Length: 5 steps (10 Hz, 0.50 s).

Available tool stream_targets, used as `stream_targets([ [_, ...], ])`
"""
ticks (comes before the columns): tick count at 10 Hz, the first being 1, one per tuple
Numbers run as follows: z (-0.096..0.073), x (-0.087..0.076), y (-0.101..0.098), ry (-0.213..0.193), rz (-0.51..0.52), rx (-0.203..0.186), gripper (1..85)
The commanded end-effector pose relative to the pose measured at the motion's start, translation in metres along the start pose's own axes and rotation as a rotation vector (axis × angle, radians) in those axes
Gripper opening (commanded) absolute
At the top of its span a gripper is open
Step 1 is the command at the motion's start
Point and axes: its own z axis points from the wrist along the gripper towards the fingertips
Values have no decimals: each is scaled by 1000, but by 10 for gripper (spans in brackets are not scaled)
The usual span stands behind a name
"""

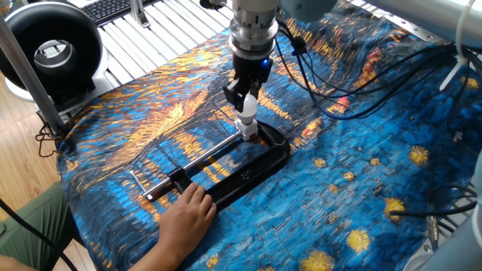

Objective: Take out the light bulb by rotating it

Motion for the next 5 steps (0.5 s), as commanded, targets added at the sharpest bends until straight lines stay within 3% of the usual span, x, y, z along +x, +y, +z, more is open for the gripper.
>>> stream_targets([
  [1, -1, -10, 11, -50, -59, 3, 100],
  [4, -12, -7, -5, -52, -179, -4, 123],
  [5, -12, -7, -12, -49, -223, 27, 113],
])
